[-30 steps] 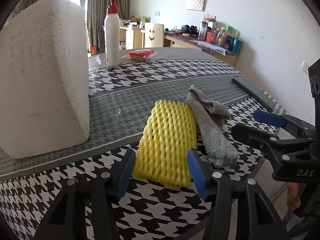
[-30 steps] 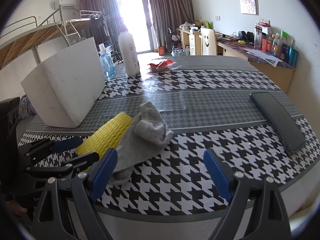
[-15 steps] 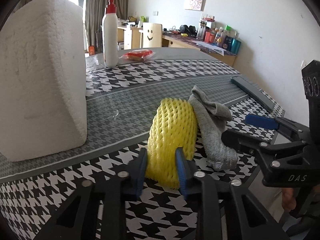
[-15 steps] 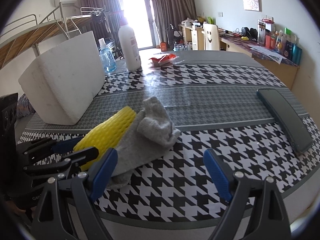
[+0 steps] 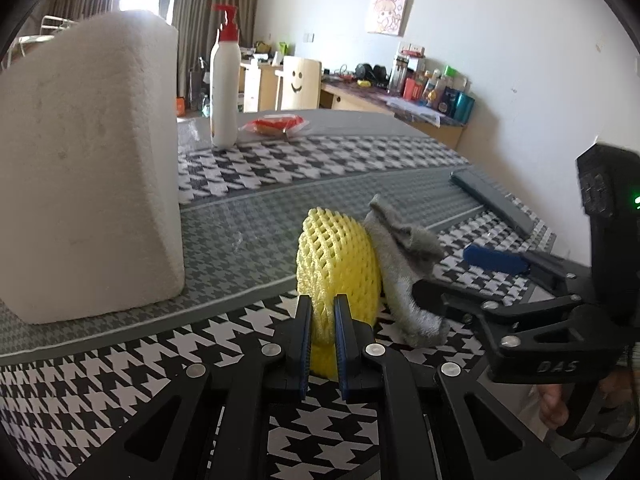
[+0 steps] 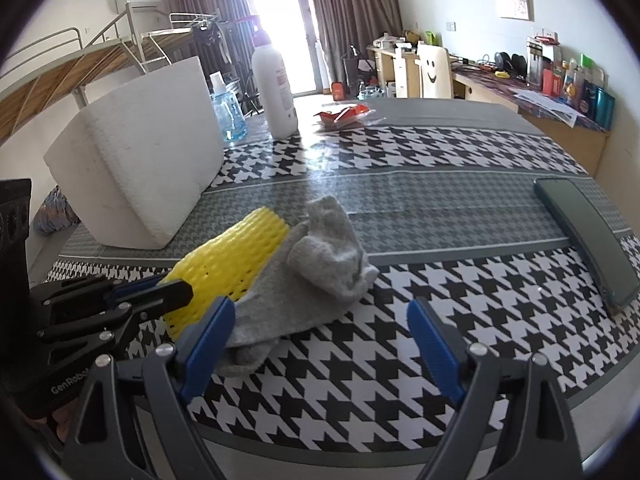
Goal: Organize soft objects
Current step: 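Close left gripper on the yellow foam net while right gripper closes on the grey sock, then lift the foam net with left gripper while right gripper lifts the grey sock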
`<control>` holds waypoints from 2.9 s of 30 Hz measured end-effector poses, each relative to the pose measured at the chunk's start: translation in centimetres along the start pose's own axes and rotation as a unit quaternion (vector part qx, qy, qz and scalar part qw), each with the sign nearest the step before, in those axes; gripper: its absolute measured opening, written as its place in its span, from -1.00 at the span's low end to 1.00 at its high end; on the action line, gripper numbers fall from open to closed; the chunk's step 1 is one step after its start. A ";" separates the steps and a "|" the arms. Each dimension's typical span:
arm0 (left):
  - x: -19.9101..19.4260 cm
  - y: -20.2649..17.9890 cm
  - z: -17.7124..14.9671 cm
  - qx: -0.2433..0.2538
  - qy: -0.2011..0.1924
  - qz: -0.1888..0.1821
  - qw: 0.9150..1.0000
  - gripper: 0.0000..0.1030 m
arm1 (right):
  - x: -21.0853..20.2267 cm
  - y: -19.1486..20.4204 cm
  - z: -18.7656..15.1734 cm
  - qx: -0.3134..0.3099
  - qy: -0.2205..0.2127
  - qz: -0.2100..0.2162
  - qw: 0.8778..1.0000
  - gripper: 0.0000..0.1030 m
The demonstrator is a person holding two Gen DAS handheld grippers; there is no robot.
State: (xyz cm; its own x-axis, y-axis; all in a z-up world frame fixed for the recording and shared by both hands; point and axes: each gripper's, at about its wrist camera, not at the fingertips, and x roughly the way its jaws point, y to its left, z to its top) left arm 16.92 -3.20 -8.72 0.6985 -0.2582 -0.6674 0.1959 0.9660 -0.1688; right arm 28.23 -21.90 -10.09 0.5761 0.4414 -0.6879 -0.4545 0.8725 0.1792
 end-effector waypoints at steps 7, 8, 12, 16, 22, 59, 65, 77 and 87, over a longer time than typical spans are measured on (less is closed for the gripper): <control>-1.2 0.5 0.0 -0.002 -0.015 0.011 1.000 -0.78 | 0.7 0.9 0.1 -0.002 0.008 0.015 1.000 0.76; -1.3 0.6 -0.1 -0.003 -0.015 0.012 1.000 -0.78 | 0.7 0.9 0.1 -0.003 0.009 0.016 1.000 0.76; -1.5 0.8 -0.3 -0.008 -0.015 0.015 1.000 -0.78 | 1.1 1.3 0.2 -0.006 0.019 0.023 1.000 0.43; -1.6 1.1 -0.3 -0.009 -0.018 0.015 1.000 -0.79 | 1.6 1.6 0.2 -0.003 0.029 0.028 0.999 0.07; -1.8 1.2 -0.5 -0.010 -0.019 0.015 1.000 -0.79 | 1.6 2.2 0.2 -0.015 0.032 0.031 0.999 -0.54; -7.8 0.0 1.2 0.017 -0.094 0.042 0.995 -0.78 | -7.2 2.1 3.1 -0.010 -0.092 0.012 0.996 -0.76; -8.2 0.0 1.7 0.018 -0.103 0.044 0.994 -0.78 | -7.7 2.3 3.6 -0.013 -0.102 0.009 0.995 -0.76; -8.3 -0.2 3.1 0.021 -0.114 0.050 0.992 -0.78 | -8.1 2.3 4.4 -0.012 -0.114 0.005 0.993 -0.76; -8.2 -0.1 4.2 0.028 -0.125 0.070 0.989 -0.78 | -8.4 2.4 5.4 -0.012 -0.123 0.015 0.992 -0.76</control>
State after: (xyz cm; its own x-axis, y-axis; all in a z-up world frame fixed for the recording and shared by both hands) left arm 14.09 -1.24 -0.17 0.8683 -0.1237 -0.4804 0.1179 0.9921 -0.0424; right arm 25.95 -22.38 -0.13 0.7093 0.5082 -0.4885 -0.4887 0.8539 0.1787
